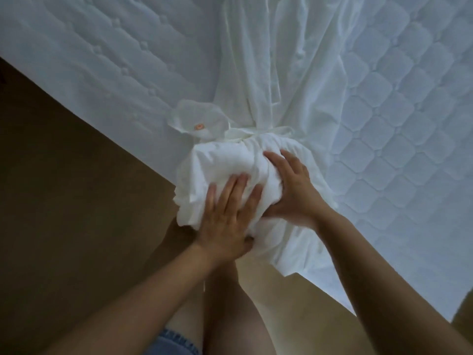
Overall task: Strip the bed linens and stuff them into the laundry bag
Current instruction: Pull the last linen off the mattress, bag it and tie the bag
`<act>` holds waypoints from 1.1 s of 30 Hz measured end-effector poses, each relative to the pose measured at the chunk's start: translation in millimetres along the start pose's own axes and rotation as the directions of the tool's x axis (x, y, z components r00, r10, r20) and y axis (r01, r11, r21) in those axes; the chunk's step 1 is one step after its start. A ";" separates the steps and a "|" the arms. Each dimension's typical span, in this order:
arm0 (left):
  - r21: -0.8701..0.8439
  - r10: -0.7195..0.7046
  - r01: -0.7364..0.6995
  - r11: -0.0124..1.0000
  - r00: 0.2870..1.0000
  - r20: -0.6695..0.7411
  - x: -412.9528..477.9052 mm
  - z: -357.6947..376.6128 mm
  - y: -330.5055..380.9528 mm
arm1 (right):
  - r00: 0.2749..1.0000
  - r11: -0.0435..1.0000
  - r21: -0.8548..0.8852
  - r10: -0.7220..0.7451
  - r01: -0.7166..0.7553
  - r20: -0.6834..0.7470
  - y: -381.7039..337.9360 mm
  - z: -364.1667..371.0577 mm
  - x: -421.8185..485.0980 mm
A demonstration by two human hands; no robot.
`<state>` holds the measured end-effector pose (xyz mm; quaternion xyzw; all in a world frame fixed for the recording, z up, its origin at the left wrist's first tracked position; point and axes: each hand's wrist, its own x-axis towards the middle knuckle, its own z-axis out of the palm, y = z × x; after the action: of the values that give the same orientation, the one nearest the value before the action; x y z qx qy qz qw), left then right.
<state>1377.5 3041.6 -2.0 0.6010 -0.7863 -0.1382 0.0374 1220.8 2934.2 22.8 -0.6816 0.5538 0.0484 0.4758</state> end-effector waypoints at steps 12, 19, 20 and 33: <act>-0.556 -0.089 0.359 0.750 0.887 0.453 181.1 -61.8 -100.6 | 0.747 0.921 -0.384 -0.211 -0.063 -0.630 -60.6 13.5 -10.5; -0.361 -0.278 0.340 0.868 0.936 0.215 218.7 -79.9 -97.3 | 0.771 0.943 -0.308 -0.104 -0.123 -0.628 -37.4 -21.5 75.7; -0.345 -0.315 0.296 0.891 0.949 0.002 211.2 -85.4 -88.2 | 0.773 0.953 -0.276 -0.078 -0.129 -0.630 -39.7 -34.9 87.9; -0.195 -0.041 0.125 0.973 0.921 0.387 246.5 -20.8 -117.6 | 0.845 0.906 -0.132 0.313 -0.403 -0.433 -46.6 -108.6 224.8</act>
<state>1424.4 2774.4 -39.4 0.5880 -0.7327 -0.3379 -0.0566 1293.9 2695.5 -23.9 -0.6085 0.7487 0.0559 0.2568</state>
